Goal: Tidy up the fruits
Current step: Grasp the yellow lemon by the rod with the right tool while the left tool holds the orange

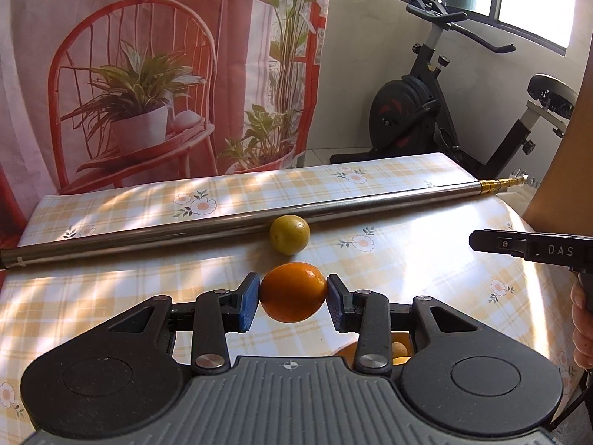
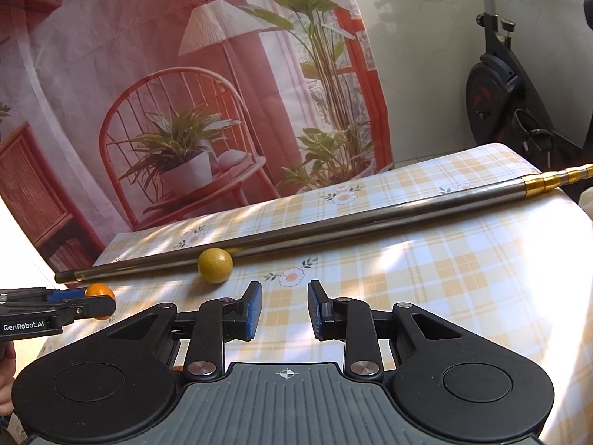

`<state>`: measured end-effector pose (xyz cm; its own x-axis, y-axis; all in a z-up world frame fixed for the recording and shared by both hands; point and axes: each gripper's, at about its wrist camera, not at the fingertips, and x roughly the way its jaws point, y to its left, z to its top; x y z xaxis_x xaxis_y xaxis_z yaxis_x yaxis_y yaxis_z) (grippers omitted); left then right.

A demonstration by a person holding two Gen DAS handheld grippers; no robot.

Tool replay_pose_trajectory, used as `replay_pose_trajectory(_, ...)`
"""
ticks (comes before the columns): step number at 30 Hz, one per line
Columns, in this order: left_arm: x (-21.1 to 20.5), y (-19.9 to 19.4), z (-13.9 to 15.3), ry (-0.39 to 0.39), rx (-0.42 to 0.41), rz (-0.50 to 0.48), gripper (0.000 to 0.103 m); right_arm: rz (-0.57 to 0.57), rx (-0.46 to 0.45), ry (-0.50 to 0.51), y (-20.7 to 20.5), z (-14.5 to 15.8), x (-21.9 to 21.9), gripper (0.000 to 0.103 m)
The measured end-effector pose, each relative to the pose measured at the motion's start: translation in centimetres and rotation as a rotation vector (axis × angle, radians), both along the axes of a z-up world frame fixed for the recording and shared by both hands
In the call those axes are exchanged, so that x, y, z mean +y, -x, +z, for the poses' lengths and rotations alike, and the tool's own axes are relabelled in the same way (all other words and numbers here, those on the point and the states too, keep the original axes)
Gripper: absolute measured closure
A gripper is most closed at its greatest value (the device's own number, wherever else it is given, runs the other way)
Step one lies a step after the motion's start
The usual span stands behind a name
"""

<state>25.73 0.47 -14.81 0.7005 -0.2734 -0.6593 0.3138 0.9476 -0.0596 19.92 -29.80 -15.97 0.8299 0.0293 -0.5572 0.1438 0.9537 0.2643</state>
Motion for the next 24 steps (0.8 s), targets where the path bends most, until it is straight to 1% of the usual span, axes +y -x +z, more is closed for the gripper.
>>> replay_pose_trajectory(2,1.6,0.7,0.3,0.014,-0.005,0.046,0.062,0.026,-0.001,0.026,-0.6,0.3,1.2,0.077)
replay_pose_trajectory(6,4.1,2.1,0.6,0.058,-0.019,0.135,0.062,0.076,-0.003,0.034,-2.1,0.9,3.2,0.077)
replay_pose_trajectory(11,7.4,2.8,0.7,0.058,-0.018,0.202,0.062,0.158,-0.005,0.057,-4.9,1.3,6.2,0.075)
replay_pose_trajectory(13,8.7,2.7,0.5,0.055,-0.025,0.239,0.062,0.190,0.003,0.079,-6.5,0.8,7.2,0.074)
replay_pose_trajectory(15,9.7,2.6,0.3,0.072,-0.030,0.276,0.062,0.209,0.011,0.117,-8.2,0.0,8.1,0.074)
replay_pose_trajectory(20,10.9,2.0,-0.6,0.113,-0.040,0.352,0.062,0.205,0.014,0.127,-12.2,-2.4,8.9,0.072)
replay_pose_trajectory(23,11.1,1.5,-1.4,0.136,-0.034,0.379,0.062,0.191,0.021,0.142,-14.1,-3.8,9.2,0.067)
replay_pose_trajectory(24,11.1,1.3,-1.6,0.141,-0.030,0.385,0.062,0.189,0.029,0.142,-14.7,-4.3,9.3,0.062)
